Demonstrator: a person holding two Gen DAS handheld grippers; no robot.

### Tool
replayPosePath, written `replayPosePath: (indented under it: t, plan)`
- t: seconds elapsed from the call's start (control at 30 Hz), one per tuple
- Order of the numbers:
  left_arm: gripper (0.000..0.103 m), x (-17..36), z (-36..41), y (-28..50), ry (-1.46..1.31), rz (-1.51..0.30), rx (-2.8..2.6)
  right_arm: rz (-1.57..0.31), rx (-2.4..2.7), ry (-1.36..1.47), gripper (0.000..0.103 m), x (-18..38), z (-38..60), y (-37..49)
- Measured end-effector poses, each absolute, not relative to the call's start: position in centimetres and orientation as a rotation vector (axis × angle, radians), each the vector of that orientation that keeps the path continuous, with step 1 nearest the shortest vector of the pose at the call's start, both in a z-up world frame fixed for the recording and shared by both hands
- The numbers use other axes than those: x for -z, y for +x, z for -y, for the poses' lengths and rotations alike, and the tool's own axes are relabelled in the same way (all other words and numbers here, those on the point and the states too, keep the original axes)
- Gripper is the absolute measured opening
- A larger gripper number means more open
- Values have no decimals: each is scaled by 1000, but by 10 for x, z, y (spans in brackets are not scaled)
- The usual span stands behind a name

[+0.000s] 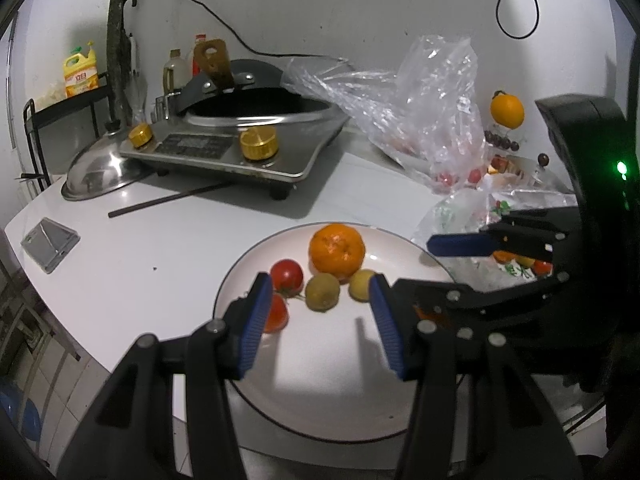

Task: Organize fruits
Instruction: 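Lower the mandarin onto the white plate and open the right gripper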

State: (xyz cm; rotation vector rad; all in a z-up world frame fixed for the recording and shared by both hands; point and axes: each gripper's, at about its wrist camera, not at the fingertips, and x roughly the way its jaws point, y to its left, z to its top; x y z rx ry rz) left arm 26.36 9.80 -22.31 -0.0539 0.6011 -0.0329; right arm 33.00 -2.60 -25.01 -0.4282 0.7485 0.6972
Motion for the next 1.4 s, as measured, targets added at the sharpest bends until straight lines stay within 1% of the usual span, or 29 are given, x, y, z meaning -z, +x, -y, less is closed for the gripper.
replayPosePath:
  t: [0.47, 0.73, 0.8, 0.83, 1.17, 1.4]
  plan:
    - [52, 214, -102, 242, -65, -576, 12, -769, -746, -400, 51, 242, 31, 305]
    - [52, 214, -107, 234, -75, -579, -1, -788, -722, -445, 51, 254, 25, 299]
    - [52, 215, -108, 233, -76, -580, -1, -793, -712, -442, 47, 255, 27, 301]
    - [52, 215, -108, 233, -77, -579, -1, -792, -701, -450, 42, 256, 28, 302]
    - [52, 218, -112, 236, -83, -586, 1, -755, -696, -454, 41, 251, 30, 306]
    - [52, 221, -116, 242, -87, -595, -8, -724, -665, -444, 41, 245, 28, 326]
